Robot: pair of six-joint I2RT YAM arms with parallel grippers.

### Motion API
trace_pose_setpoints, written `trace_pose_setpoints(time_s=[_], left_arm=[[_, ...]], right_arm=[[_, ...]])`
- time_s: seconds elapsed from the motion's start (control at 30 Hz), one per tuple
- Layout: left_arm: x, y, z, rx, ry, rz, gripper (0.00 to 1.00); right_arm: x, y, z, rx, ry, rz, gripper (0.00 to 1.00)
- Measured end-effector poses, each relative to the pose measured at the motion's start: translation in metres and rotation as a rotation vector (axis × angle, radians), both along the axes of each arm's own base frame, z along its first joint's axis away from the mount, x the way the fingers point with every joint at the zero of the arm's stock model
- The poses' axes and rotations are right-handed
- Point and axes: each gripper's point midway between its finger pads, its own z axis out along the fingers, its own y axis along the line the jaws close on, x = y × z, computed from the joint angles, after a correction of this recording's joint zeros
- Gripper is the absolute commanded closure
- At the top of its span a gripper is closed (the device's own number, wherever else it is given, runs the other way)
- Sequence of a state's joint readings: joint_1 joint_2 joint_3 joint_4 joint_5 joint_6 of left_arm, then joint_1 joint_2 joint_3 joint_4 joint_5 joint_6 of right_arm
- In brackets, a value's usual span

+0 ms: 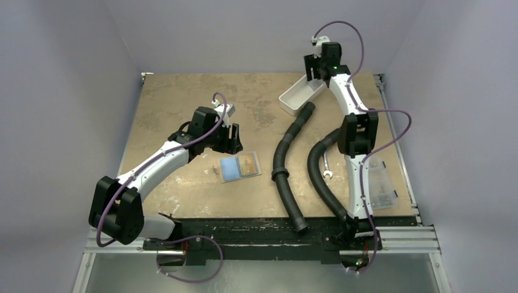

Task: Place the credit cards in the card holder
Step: Pick up the credit card from the storage box.

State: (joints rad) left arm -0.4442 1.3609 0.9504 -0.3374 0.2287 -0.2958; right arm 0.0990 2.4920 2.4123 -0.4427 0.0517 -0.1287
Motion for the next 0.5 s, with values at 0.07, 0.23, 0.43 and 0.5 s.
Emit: trace_pose_setpoints(time_s=[0.07,0.23,0.43,0.5], left_arm=[[0.0,0.0,0.0,0.0,-0.001,0.0,0.38],[0.0,0.0,0.0,-0.001,-0.001,0.001,0.38],[0.002,0.002,0.0,-0.002,-0.003,0.007,0.38],[0.003,0.002,0.001,-0.004,-0.004,0.007,0.38]], right_arm=[[0.002,0.011,-0.009,-0.051,0.009,0.016,0.22],[0.006,0.02,-0.027,-0.176,0.019,0.027,0.21],[0.005,0.009,-0.046,-0.316,0.054,0.006,0.25],[0.004,0.005,-0.051,-0.344,0.063,-0.001,0.26]])
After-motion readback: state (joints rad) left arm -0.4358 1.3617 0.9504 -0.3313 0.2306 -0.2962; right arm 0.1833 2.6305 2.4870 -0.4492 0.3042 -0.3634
